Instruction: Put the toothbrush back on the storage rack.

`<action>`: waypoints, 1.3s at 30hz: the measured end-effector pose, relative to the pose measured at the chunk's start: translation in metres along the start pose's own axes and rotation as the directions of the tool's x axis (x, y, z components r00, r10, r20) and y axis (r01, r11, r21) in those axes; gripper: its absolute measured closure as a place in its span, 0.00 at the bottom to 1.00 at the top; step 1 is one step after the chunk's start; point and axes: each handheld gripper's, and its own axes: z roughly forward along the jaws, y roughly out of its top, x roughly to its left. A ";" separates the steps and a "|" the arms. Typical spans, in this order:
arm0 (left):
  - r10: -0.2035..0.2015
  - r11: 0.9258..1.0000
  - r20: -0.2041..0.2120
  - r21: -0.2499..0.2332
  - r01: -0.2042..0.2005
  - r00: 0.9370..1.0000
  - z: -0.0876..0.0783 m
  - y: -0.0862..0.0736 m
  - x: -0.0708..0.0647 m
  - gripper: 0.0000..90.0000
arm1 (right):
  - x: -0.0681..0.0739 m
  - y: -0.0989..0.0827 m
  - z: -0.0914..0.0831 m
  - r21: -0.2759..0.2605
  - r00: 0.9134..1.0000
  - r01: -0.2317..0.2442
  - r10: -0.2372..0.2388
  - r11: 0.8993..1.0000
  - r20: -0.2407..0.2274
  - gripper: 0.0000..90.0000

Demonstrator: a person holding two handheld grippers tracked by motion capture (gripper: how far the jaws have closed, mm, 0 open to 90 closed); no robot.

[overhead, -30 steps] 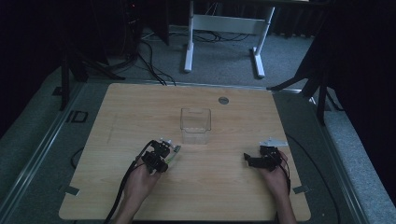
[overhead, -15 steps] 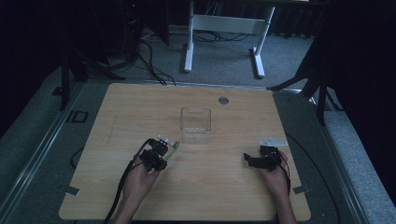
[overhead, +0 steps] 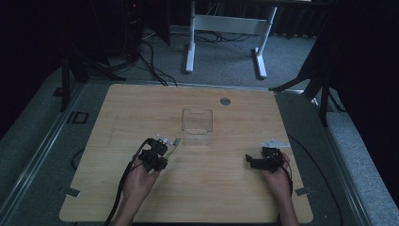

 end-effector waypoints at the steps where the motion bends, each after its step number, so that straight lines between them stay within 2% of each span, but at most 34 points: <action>1: 0.003 1.000 -0.005 -0.007 -0.003 1.000 -0.001 0.000 0.000 0.91 | 0.000 0.000 0.000 0.001 1.000 -0.001 0.001 1.000 0.000 0.16; 11: 0.012 0.998 -0.018 -0.058 -0.013 1.000 -0.004 0.000 -0.002 0.91 | 0.000 0.000 0.000 0.001 1.000 -0.001 0.001 1.000 0.000 0.16; 24: -0.003 0.994 -0.023 -0.107 0.001 1.000 -0.010 0.002 0.000 0.91 | 0.000 0.000 0.000 0.001 1.000 -0.001 0.001 1.000 0.000 0.16; 39: -0.013 0.986 -0.024 -0.167 0.009 1.000 -0.012 -0.001 0.002 0.91 | 0.000 0.000 0.000 0.001 1.000 -0.001 0.001 1.000 0.000 0.16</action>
